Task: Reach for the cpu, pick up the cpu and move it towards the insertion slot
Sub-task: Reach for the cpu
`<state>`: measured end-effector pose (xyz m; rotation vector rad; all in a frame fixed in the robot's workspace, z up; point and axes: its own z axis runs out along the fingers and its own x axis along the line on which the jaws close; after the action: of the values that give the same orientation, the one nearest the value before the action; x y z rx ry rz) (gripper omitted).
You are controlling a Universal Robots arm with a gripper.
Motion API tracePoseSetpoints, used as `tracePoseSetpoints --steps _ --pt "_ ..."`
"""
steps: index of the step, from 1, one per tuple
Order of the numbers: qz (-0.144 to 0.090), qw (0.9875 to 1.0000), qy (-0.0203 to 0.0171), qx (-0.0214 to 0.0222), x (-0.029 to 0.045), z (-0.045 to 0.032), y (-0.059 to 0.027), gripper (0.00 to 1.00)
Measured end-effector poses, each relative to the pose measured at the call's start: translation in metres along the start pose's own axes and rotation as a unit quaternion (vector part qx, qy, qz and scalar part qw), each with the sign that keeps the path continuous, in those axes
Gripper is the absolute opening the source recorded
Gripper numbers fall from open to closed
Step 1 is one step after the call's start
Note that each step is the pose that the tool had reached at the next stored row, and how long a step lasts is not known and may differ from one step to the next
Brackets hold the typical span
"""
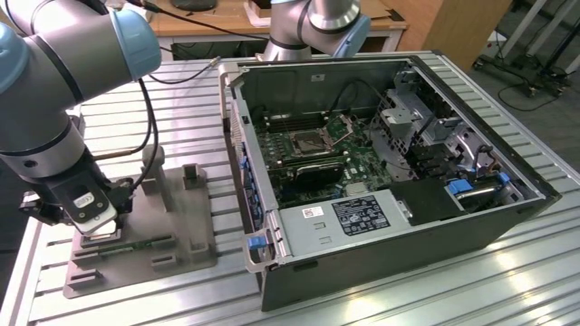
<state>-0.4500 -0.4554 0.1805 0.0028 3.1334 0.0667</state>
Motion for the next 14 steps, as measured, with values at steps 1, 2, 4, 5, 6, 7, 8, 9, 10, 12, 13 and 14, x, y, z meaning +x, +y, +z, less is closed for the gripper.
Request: tracePoseSetpoints --steps 1,2,4,5,6,7,8,9,10,12,13,14 --pt "0.000 1.0000 0.0000 0.0000 0.0000 0.0000 0.0000 0.59" --pt "0.000 1.0000 0.0000 0.0000 0.0000 0.0001 0.0000 0.59" --pt "0.000 1.0000 0.0001 0.0001 0.0000 0.0001 0.0000 0.54" --pt "0.000 1.0000 0.0001 0.0001 0.0000 0.0001 0.0000 0.54" --pt "0.000 1.0000 0.0000 0.0000 0.0000 0.0002 0.0000 0.54" --pt "0.000 1.0000 0.0000 0.0000 0.0000 0.0002 0.0000 0.54" --pt "0.000 1.0000 0.0000 0.0000 0.0000 0.0002 0.0000 0.54" --pt "0.000 1.0000 0.0000 0.0000 0.0000 0.0002 0.0000 0.54" --pt "0.000 1.0000 0.0000 0.0000 0.0000 0.0002 0.0000 0.54" --pt "0.000 1.0000 -0.0002 -0.0002 -0.0001 -0.0001 0.0000 0.54" --pt "0.000 1.0000 -0.0001 -0.0001 0.0000 -0.0007 0.0001 0.54" --pt "0.000 1.0000 0.0000 -0.0001 0.0000 -0.0013 0.0001 0.54"
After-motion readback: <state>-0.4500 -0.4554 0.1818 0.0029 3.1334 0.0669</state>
